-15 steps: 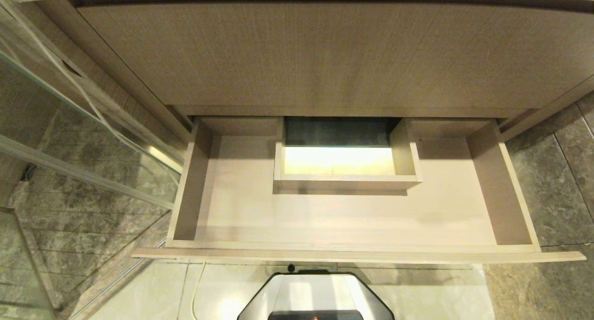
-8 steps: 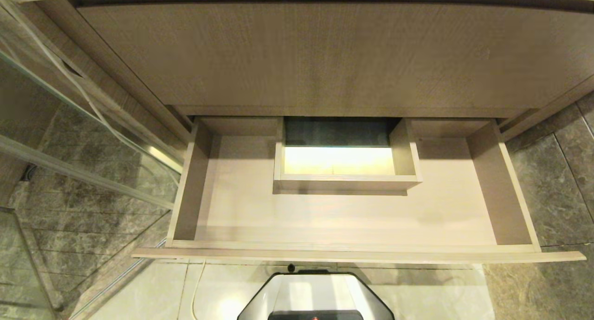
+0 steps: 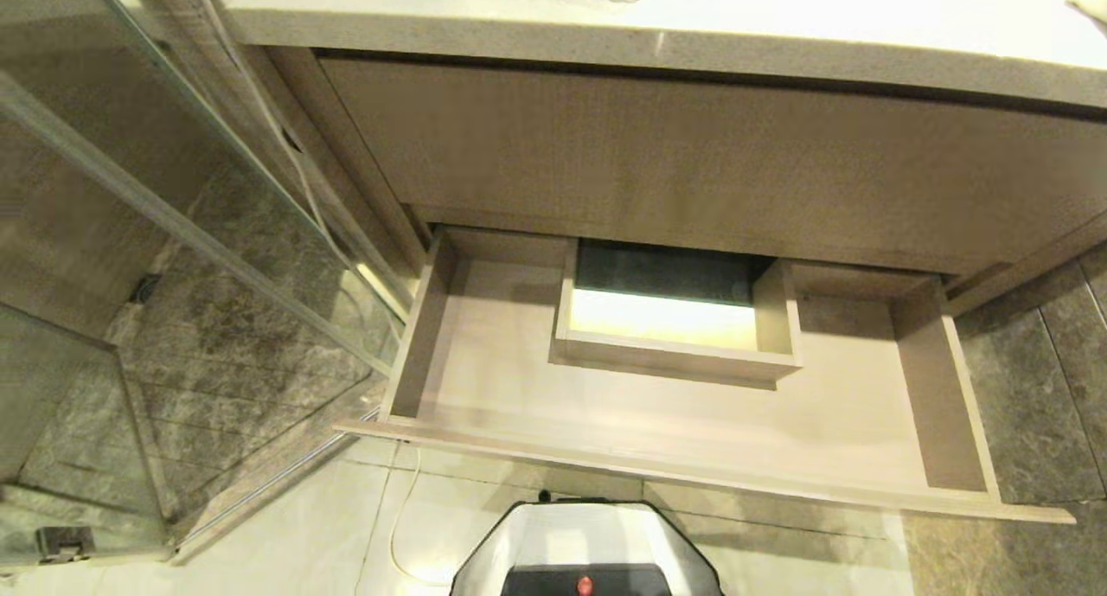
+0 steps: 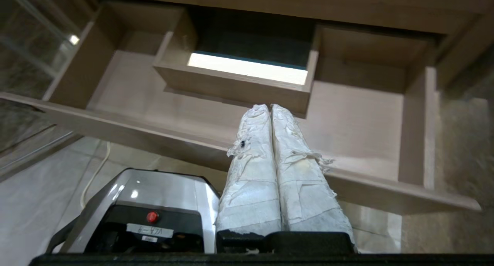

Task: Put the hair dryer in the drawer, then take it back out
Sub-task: Pick up the hairdryer

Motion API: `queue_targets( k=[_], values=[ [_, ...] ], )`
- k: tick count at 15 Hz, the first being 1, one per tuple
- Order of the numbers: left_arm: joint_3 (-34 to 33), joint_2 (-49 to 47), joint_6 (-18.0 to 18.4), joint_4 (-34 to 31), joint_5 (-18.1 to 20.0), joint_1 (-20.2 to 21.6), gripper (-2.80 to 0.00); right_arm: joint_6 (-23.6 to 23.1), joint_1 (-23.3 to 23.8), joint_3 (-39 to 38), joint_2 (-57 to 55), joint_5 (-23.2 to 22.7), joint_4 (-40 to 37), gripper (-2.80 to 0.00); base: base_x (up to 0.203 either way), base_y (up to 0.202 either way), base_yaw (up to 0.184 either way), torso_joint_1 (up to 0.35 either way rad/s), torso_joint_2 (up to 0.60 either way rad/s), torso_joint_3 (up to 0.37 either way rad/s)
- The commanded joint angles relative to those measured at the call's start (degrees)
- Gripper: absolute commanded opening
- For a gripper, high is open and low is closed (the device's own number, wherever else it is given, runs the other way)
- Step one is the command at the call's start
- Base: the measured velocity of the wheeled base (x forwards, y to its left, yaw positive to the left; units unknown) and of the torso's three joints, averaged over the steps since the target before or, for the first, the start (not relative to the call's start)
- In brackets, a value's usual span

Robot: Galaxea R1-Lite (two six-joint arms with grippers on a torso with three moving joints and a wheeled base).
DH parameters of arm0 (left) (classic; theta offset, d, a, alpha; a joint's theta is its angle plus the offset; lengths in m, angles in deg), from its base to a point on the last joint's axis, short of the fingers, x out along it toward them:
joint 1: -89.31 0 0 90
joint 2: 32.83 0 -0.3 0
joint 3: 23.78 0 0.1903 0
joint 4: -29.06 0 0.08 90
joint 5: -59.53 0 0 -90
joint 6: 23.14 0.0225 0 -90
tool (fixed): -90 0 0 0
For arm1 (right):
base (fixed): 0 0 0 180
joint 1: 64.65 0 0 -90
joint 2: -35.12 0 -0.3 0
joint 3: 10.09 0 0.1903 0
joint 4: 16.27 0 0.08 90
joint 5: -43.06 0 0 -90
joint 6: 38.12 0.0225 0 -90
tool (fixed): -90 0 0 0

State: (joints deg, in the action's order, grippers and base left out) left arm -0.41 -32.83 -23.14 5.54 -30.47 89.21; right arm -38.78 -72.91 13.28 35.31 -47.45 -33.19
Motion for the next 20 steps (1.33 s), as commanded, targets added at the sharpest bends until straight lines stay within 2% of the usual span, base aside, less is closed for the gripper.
queue_targets(
  k=[1,4,9,18,20],
  values=[
    [-0.09,0.0,0.0,-0.03,0.0,0.01,-2.8,-0.04,0.09,-2.29,2.11,-0.02,0.06,-2.8,0.004,-0.006,0.079,0.5,-0.51,-0.22],
    [-0.09,0.0,0.0,-0.03,0.0,0.01,-2.8,-0.04,0.09,-2.29,2.11,-0.02,0.06,-2.8,0.0,0.0,0.0,0.522,-0.54,-0.224],
    [-0.06,0.0,0.0,-0.03,0.0,0.01,-2.8,-0.04,0.09,-2.29,2.11,-0.02,0.06,-2.8,0.0,0.0,0.0,0.36,-0.58,-0.24],
    [-0.07,0.0,0.0,-0.03,0.0,0.01,-2.8,-0.04,0.09,-2.29,2.11,-0.02,0.06,-2.8,0.0,0.0,0.0,0.209,-0.37,-0.16],
    [-0.02,0.0,0.0,-0.05,0.0,0.01,-2.8,-0.04,0.09,-2.29,2.11,-0.02,0.06,-2.8,0.003,-0.005,0.12,0.181,-0.33,-0.14]
  ],
)
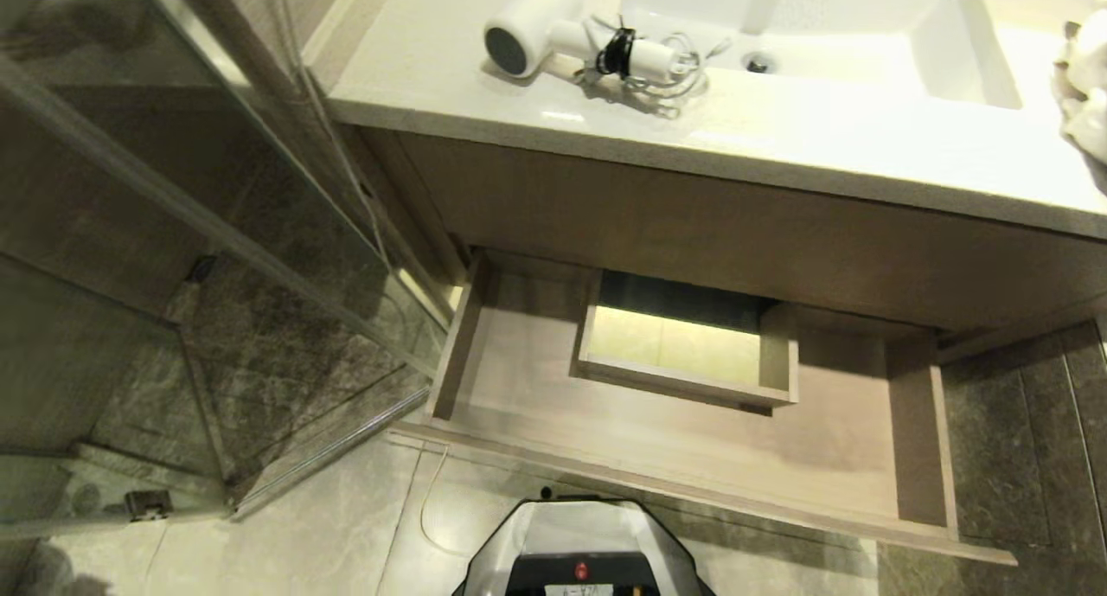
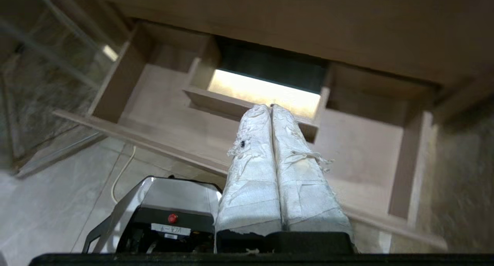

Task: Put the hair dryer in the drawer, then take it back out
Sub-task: Pick up the hairdryer

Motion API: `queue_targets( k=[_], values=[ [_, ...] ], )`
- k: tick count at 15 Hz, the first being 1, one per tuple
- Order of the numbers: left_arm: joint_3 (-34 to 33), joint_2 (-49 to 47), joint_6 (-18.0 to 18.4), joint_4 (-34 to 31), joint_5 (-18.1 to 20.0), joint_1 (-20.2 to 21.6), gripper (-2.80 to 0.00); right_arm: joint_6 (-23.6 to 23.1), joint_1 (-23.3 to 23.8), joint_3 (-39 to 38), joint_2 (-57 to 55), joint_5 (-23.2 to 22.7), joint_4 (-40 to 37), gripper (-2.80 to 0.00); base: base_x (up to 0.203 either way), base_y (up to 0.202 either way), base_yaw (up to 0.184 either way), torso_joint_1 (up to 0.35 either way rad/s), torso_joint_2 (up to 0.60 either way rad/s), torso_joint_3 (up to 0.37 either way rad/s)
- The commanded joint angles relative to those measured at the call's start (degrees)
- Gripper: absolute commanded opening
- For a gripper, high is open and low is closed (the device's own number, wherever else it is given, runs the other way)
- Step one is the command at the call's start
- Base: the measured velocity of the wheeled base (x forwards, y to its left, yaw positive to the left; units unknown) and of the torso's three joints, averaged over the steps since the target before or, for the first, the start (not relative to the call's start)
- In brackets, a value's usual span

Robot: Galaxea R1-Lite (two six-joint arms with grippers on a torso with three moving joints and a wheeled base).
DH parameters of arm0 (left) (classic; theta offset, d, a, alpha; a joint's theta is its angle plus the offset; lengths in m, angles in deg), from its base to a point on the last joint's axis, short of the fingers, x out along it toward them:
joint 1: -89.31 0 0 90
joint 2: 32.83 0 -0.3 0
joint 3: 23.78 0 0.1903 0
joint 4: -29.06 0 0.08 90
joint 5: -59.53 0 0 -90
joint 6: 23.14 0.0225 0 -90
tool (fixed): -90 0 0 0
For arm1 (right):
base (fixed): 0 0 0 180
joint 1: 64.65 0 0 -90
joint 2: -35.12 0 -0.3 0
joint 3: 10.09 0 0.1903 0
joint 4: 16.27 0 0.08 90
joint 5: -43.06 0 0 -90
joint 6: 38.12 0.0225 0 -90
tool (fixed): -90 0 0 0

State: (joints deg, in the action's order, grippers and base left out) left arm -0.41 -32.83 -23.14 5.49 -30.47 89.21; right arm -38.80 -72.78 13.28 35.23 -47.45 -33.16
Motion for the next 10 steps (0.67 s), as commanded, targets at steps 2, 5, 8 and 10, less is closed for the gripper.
queue_targets(
  k=[2,5,8,10],
  values=[
    [-0.06,0.0,0.0,0.02,0.0,0.01,-2.8,-0.03,-0.04,-2.29,2.18,-0.02,0.03,-2.8,-0.001,-0.009,0.171,0.192,-0.33,-0.149],
    [0.0,0.0,0.0,0.02,0.0,0.01,-2.8,-0.03,-0.04,-2.29,2.18,-0.02,0.03,-2.8,0.0,-0.012,0.169,0.176,-0.32,-0.147],
    [-0.01,0.0,0.0,0.02,0.0,0.01,-2.8,-0.03,-0.04,-2.29,2.18,-0.02,0.03,-2.8,0.001,-0.014,0.174,0.177,-0.32,-0.143],
    [-0.09,0.0,0.0,0.02,0.0,0.01,-2.8,-0.03,-0.04,-2.29,2.18,-0.02,0.03,-2.8,-0.006,-0.015,0.175,0.137,-0.24,-0.109]
  ],
)
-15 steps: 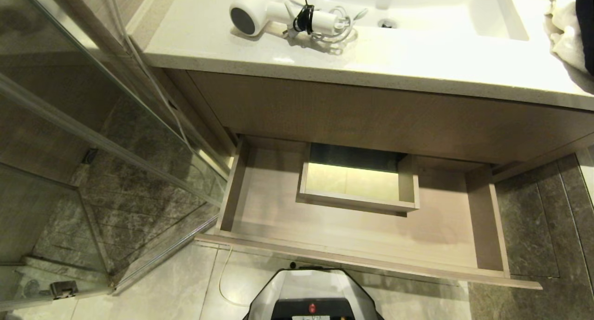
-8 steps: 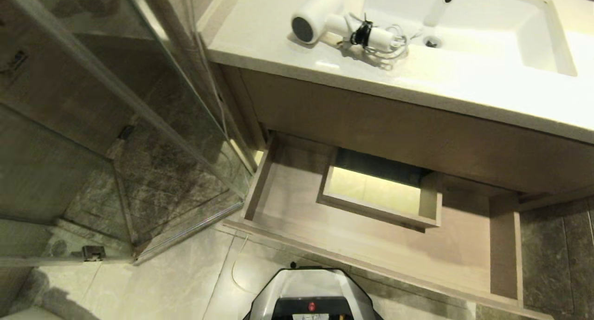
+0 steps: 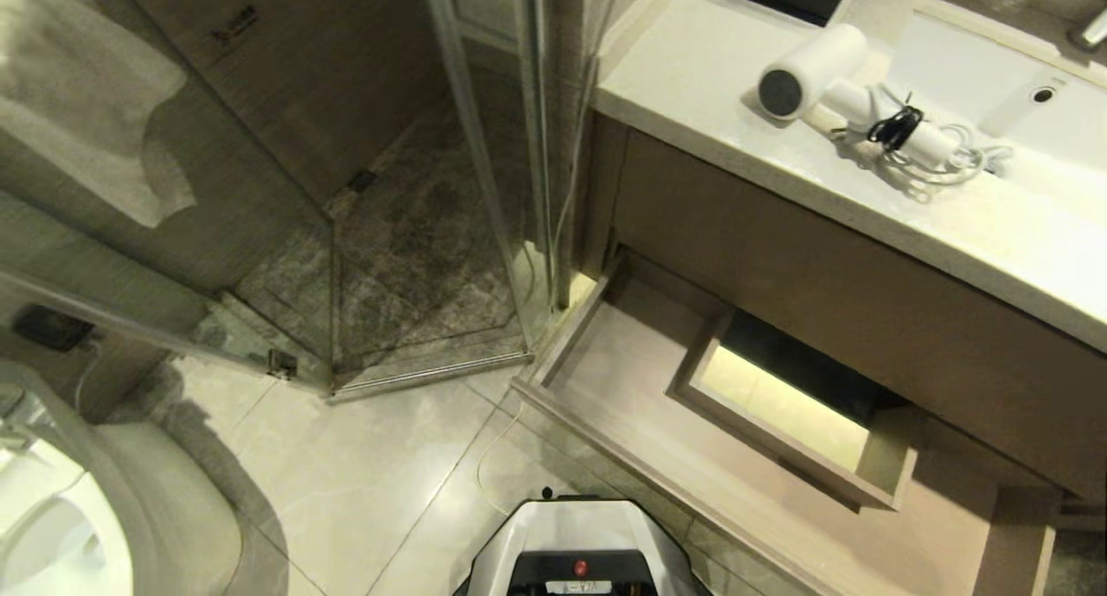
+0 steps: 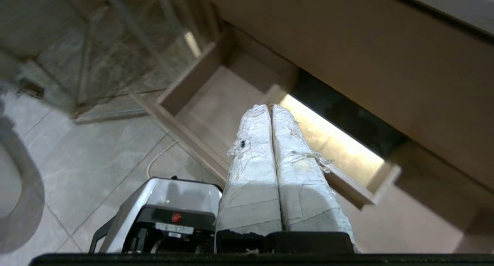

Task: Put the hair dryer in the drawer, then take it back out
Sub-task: Pick up the hairdryer

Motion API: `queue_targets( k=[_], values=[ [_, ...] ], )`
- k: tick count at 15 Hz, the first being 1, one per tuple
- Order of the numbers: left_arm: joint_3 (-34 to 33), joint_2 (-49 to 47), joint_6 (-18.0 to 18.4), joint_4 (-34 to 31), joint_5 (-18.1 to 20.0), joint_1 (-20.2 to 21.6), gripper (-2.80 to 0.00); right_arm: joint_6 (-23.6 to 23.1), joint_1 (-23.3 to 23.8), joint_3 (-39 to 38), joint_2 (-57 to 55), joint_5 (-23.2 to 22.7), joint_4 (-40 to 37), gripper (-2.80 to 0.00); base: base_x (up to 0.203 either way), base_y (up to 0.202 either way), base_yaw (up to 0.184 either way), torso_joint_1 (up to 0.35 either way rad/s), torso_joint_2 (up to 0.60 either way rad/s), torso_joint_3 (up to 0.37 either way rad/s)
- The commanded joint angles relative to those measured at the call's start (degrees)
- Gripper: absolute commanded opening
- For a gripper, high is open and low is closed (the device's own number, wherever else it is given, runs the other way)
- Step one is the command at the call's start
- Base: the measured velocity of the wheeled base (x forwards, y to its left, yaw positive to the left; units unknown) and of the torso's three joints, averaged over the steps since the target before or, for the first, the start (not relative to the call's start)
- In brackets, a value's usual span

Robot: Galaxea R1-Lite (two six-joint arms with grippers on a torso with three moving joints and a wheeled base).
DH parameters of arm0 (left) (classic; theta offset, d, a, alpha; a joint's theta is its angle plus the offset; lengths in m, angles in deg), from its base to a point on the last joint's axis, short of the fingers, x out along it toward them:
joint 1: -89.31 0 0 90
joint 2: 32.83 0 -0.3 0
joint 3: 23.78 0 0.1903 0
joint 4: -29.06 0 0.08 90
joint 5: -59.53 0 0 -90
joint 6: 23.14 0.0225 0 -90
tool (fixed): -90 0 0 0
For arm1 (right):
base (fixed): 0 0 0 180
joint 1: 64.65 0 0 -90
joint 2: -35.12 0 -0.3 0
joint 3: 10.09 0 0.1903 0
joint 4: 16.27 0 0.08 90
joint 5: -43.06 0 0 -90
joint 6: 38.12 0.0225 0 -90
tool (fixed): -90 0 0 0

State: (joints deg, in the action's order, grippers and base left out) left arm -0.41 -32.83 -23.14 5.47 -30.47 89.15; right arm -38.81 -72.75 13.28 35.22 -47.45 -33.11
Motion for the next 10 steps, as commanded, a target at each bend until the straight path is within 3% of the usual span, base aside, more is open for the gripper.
queue_targets(
  k=[1,10],
  values=[
    [-0.02,0.0,0.0,0.04,0.0,0.07,-2.8,-0.02,-0.07,-2.29,2.19,-0.02,-0.02,-2.8,0.003,0.004,0.134,0.111,-0.23,-0.09],
    [-0.09,0.0,0.0,0.04,0.0,0.07,-2.8,-0.02,-0.07,-2.29,2.19,-0.02,-0.02,-2.8,0.0,-0.001,0.015,0.036,-0.07,-0.028]
  ],
)
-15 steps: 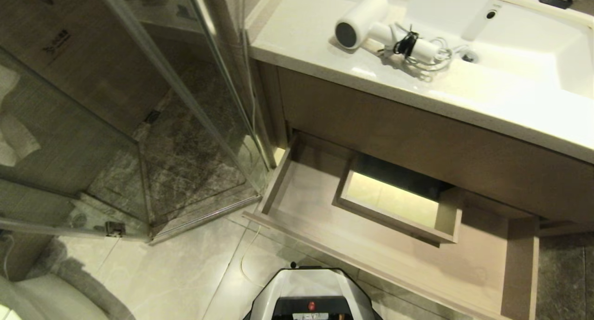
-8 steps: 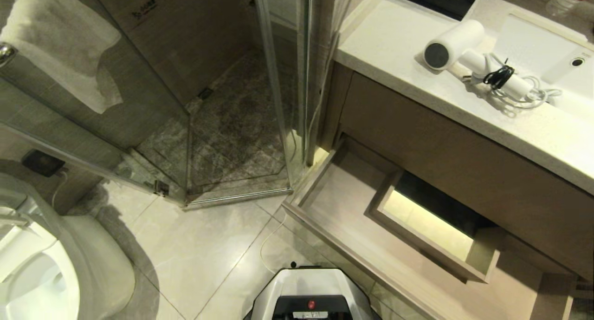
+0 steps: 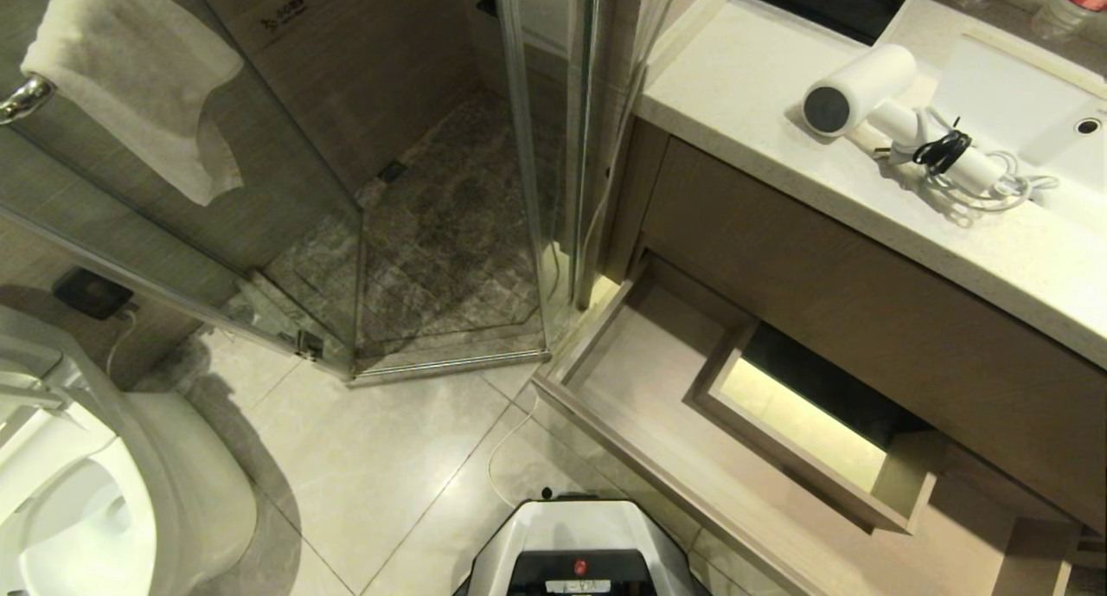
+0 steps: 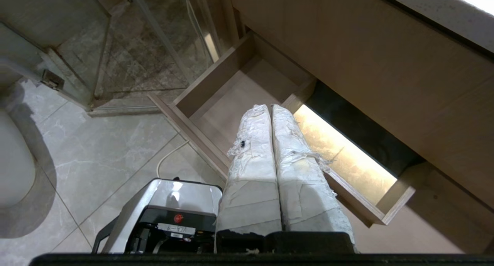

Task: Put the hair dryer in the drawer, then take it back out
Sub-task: Pick up the hairdryer

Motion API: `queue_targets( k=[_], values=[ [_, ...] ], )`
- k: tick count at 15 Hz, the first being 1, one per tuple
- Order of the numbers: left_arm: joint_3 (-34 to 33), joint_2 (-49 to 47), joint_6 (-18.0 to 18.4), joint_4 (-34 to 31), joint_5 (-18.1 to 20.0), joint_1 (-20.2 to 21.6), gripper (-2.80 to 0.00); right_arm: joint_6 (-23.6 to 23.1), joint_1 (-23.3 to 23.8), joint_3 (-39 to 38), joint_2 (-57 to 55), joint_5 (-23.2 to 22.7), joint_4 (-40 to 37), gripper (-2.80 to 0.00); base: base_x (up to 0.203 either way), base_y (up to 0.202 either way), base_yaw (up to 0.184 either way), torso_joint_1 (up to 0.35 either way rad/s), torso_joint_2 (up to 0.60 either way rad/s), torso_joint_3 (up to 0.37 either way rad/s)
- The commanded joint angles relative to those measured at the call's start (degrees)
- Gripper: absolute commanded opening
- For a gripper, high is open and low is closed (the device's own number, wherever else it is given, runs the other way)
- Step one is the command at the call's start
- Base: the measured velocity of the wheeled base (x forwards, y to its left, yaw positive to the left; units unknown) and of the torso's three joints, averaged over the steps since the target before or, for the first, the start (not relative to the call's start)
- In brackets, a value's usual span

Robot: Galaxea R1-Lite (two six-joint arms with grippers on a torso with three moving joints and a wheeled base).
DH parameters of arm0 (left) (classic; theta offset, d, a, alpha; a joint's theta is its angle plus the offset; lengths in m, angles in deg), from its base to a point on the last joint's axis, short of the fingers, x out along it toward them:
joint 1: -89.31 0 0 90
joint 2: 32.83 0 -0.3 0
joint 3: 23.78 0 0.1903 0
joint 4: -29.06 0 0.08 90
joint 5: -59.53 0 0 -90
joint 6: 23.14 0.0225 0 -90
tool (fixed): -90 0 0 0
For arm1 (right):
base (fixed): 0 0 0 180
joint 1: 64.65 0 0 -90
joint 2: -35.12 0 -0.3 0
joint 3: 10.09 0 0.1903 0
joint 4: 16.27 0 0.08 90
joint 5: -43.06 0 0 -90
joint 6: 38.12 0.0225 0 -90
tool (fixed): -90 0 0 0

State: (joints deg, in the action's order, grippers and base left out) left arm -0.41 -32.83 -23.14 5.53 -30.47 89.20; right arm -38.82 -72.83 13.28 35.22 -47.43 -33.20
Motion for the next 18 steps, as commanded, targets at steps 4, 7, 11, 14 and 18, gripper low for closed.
queue_targets(
  k=[4,7,11,14,18],
  values=[
    [-0.04,0.0,0.0,-0.02,0.0,0.02,-2.8,-0.01,0.01,-2.29,2.19,0.06,0.07,-2.8,0.0,0.0,0.0,0.0,0.0,0.0],
    [-0.03,0.0,0.0,-0.02,0.0,0.02,-2.8,-0.19,0.01,-2.29,2.19,-0.12,0.16,-2.8,0.0,0.0,0.0,0.0,0.0,0.0],
    [-0.06,0.0,0.0,-0.02,0.0,0.02,-2.8,-0.18,0.01,-2.29,2.19,-0.12,0.07,-2.8,0.0,0.0,0.0,0.0,0.0,0.0],
    [-0.01,0.0,0.0,-0.02,0.0,0.02,-2.8,-0.62,0.01,-2.29,2.19,-0.2,-0.02,-2.8,0.0,0.0,0.0,0.0,0.0,0.0],
    [-0.09,0.0,0.0,-0.02,0.0,0.02,-2.8,-0.77,0.01,-2.29,2.19,-0.35,-0.08,-2.8,0.0,0.0,0.0,0.02,0.01,0.031]
  ],
)
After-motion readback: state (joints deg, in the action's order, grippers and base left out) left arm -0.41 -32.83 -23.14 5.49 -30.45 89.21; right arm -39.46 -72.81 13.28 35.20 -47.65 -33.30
